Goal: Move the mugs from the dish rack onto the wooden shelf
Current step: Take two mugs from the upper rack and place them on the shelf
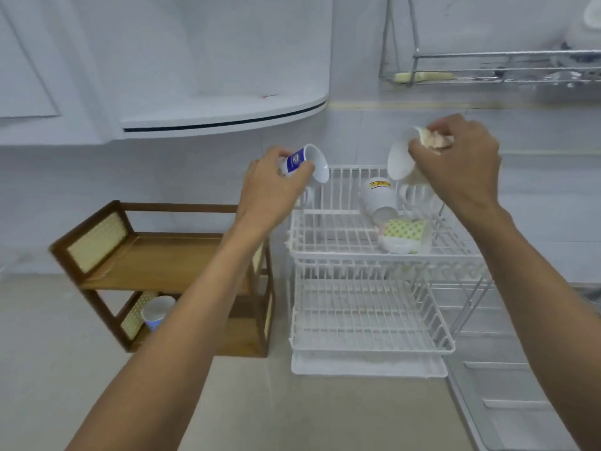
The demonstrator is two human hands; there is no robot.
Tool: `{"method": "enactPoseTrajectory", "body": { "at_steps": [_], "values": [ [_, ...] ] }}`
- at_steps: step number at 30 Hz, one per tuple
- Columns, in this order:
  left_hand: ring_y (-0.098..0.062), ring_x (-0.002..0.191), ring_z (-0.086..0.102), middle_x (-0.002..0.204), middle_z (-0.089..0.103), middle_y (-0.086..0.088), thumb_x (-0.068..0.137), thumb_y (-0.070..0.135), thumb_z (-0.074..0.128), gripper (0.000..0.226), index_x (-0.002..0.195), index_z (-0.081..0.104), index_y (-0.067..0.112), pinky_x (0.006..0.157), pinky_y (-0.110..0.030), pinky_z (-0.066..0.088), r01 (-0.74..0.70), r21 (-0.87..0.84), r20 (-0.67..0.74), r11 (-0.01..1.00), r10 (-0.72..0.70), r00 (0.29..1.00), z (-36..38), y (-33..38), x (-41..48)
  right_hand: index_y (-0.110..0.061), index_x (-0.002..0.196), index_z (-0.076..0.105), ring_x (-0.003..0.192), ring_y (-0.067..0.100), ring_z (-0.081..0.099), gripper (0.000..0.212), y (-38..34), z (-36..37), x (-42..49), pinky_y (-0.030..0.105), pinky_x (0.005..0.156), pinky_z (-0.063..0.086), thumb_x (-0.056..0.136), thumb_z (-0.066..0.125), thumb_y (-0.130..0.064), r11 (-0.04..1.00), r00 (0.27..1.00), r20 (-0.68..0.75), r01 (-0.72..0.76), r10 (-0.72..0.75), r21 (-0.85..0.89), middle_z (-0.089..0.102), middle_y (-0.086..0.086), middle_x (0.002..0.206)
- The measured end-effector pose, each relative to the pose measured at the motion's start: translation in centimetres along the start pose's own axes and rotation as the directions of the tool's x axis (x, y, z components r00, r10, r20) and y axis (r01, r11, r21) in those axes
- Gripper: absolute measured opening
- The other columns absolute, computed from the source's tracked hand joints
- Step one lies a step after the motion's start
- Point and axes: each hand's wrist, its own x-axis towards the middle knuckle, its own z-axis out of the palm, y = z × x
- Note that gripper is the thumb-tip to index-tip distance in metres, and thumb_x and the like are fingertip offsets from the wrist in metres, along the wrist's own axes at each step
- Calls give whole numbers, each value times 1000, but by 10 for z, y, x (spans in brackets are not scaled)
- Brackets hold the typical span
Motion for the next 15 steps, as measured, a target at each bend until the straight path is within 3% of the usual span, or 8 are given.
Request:
{"method": "enactPoseTrajectory", "body": {
  "at_steps": [2,6,8,12,15],
  "values": [
    [-15,101,65,118,59,4,86,58,60,34,116,59,41,81,-41,62,74,-72,-11,995,-75,997,-43,-15,-6,-25,107,71,101,15,65,42,-40,5,-19,34,90,52,76,65,-53,989,998,59,-19,10,147,72,-1,106],
    [-22,108,64,121,59,4,93,55,56,37,124,61,36,82,-43,64,232,-214,-6,949,-238,971,-124,-63,-15,-27,101,72,96,-1,66,31,-112,33,-80,21,82,52,79,71,-49,913,959,282,-125,12,389,73,-12,99],
    [-24,109,64,118,60,6,94,55,55,32,119,62,37,85,-46,63,294,-267,-19,918,-310,951,-158,-92,-21,-26,100,73,96,0,67,28,-137,55,-120,25,83,54,79,73,-46,865,923,385,-202,11,460,74,-11,98],
    [-24,105,66,118,64,-2,96,53,55,24,111,60,35,83,-43,63,433,-295,-42,852,-464,885,-207,-155,-35,-38,96,72,92,-7,64,33,-165,105,-207,29,79,55,73,68,-61,792,776,628,-416,53,447,70,-25,97],
    [-23,101,66,112,64,0,98,52,53,21,111,57,36,85,-45,61,507,-316,-66,802,-552,831,-224,-194,-35,-39,94,72,87,-4,66,32,-164,141,-261,30,73,58,70,70,-61,727,655,747,-569,118,384,71,-25,93]
  ]
}}
